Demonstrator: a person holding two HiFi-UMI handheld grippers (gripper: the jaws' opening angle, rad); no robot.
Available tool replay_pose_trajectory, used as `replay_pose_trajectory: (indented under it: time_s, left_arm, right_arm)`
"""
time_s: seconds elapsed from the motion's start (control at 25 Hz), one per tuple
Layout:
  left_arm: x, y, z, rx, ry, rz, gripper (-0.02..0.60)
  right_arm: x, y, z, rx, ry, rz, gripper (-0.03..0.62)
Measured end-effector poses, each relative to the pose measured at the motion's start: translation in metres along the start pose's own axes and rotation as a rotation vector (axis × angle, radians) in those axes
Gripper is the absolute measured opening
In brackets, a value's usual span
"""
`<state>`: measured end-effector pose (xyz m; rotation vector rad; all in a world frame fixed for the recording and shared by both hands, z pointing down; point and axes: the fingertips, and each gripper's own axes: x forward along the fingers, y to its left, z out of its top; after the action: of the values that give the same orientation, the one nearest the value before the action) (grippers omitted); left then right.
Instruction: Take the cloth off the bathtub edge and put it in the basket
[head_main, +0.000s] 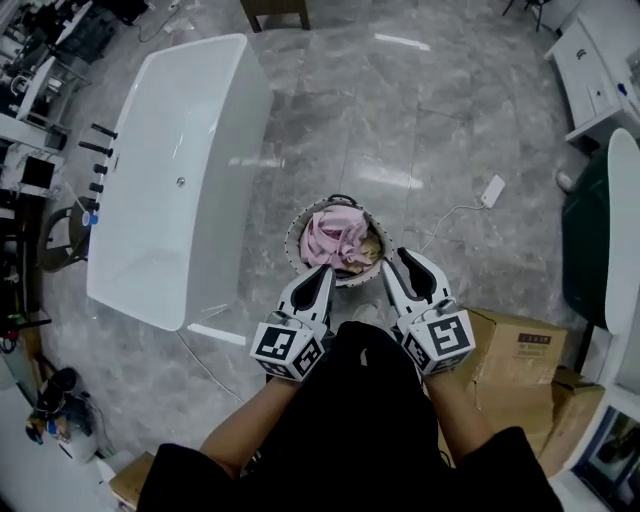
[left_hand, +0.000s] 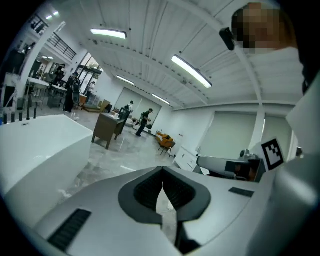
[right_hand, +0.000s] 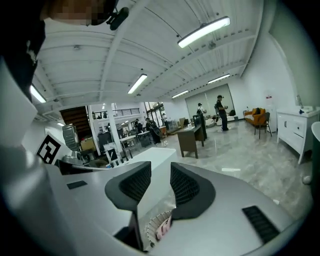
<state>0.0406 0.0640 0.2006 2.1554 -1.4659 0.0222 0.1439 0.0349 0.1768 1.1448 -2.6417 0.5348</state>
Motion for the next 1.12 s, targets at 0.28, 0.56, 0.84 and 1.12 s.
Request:
replay_pose_trajectory:
  time_s: [0.28, 0.56, 0.84, 1.12]
  left_arm:
    - [-0.012, -0.057, 0.072, 0.097, -0.144, -0.013, 0.015]
    - [-0.016, -0.067, 0.120, 0.179, -0.172, -0.064, 0.015]
    - [-0.025, -0.054, 0.144, 0.170, -0.197, -0.039, 0.015]
    - [-0.030, -0.053, 0.164, 0.247, -0.207, -0.080, 0.015]
  right_arm:
    - [-0.052, 0.012, 0.050, -0.095, -0.078, -0.034, 0.052]
    - [-0.056, 0.036, 0.088, -0.138, -0.115, -0.063, 0.035]
    - [-0.038, 0.056, 0.130, -0.158, -0.192, -0.072, 0.031]
    - [-0.018, 0.073, 0.152, -0.163, -0.207, -0.104, 0.031]
